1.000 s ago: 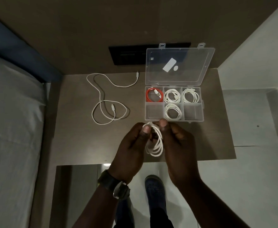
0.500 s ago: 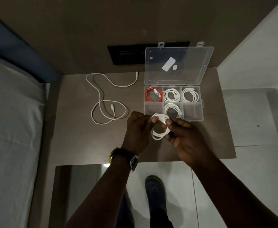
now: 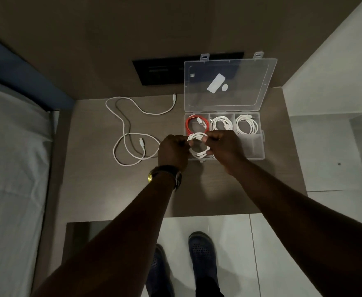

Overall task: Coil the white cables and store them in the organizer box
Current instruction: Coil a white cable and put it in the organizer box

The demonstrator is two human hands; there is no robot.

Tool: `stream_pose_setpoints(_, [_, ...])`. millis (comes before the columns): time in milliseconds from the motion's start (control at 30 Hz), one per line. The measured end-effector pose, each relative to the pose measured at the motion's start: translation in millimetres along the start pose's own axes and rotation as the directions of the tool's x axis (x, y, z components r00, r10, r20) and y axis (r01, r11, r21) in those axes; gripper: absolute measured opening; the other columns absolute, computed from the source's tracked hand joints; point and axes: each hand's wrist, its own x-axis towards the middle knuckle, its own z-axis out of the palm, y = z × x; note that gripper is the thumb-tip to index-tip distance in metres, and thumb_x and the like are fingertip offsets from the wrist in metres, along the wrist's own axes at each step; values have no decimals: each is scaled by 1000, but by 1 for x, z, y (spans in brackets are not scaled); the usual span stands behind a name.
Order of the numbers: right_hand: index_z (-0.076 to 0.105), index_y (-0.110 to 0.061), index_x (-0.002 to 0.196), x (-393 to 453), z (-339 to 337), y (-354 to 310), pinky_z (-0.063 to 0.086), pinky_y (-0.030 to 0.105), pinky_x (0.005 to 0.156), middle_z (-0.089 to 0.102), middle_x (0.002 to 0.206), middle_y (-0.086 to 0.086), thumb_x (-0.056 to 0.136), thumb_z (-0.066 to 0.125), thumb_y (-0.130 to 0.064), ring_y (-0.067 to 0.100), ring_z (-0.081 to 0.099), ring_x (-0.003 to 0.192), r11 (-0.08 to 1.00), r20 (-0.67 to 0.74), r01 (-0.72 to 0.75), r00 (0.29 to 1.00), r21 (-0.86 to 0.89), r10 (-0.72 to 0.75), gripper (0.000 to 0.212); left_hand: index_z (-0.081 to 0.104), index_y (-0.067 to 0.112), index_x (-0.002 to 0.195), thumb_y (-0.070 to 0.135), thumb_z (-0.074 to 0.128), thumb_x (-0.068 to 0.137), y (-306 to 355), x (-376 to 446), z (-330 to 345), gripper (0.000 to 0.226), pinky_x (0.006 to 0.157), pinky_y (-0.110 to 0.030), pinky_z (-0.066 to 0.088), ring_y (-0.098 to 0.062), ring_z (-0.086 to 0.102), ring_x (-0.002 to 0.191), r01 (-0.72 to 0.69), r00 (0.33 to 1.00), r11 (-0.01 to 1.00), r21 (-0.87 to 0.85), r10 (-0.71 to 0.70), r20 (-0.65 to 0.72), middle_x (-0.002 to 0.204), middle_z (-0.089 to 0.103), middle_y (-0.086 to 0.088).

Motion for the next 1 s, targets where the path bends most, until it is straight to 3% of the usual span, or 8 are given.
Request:
stream_pose_setpoints(67, [78, -7, 96, 2, 2, 1, 56, 46, 79, 74, 88, 16, 89, 68, -20, 33, 71, 80, 963, 13, 113, 994, -247, -113, 17, 76, 12, 98, 9, 69, 82, -1, -6, 3, 18, 78, -41, 57, -29, 66, 86, -88, 991, 993, 78, 95, -97, 97, 68, -14])
stream_pose_setpoints(200, [77, -8, 96, -4, 3, 3, 38, 25, 74, 66, 102, 14, 88, 68, -20, 29, 63, 95, 743, 72, 325, 934, -585, -351, 17, 73, 11, 98, 3, 65, 81, -3, -12, 6, 21, 76, -37, 52, -30, 64, 86, -137, 984, 971, 196, 156, -85, 94, 69, -12])
stream_pose_setpoints(300, [71, -6, 110, -6, 5, 8, 51, 35, 82, 67, 110, 13, 89, 65, -17, 32, 63, 102, 630, 156, 392, 904, -670, -397, 24, 68, 11, 101, -1, 60, 80, -5, -17, 7, 26, 73, -38, 50, -30, 63, 85, -181, 977, 955, 236, 202, -68, 91, 67, -12])
stream_pose_setpoints(400, [68, -5, 108, -7, 4, 8, 55, 44, 74, 65, 111, 15, 90, 64, -14, 38, 62, 97, 568, 198, 426, 886, -704, -420, 21, 69, 13, 108, 1, 58, 83, -8, -20, 9, 30, 76, -33, 47, -33, 63, 90, -225, 968, 927, 298, 247, -36, 99, 65, -14])
stream_pose_setpoints(533, [71, -10, 101, -12, -2, 19, 50, 39, 78, 60, 110, 13, 86, 62, -10, 31, 56, 95, 270, 418, 586, 768, -764, -485, 18, 68, 16, 119, 8, 55, 92, -14, -24, 10, 32, 81, -33, 48, -34, 63, 96, -253, 964, 905, 343, 267, 6, 108, 62, -15])
stream_pose_setpoints(733, [65, -9, 120, -20, -12, 31, 47, 42, 87, 68, 111, 14, 89, 60, -10, 36, 61, 96, 538, 299, 555, 818, -635, -491, 31, 68, 15, 107, 5, 57, 87, -16, -26, 14, 25, 71, -31, 47, -32, 64, 88, -243, 957, 914, 326, 280, -72, 99, 66, -11])
stream_pose_setpoints(833, [64, -7, 123, -23, -19, 38, 47, 43, 88, 68, 115, 13, 89, 68, -22, 36, 59, 101, 524, 347, 586, 802, -618, -486, 38, 74, 14, 101, 7, 60, 88, -19, -22, 13, 20, 72, -26, 44, -30, 65, 85, -255, 957, 899, 357, 288, -40, 99, 65, -11])
stream_pose_setpoints(1000, [68, -13, 121, -20, -18, 31, 49, 43, 87, 68, 115, 6, 86, 70, -32, 34, 54, 105, 511, 326, 531, 837, -676, -440, 40, 68, 21, 116, 22, 61, 89, -26, -25, 16, 28, 79, -32, 51, -30, 64, 89, -237, 971, 920, 312, 235, 47, 111, 58, -9])
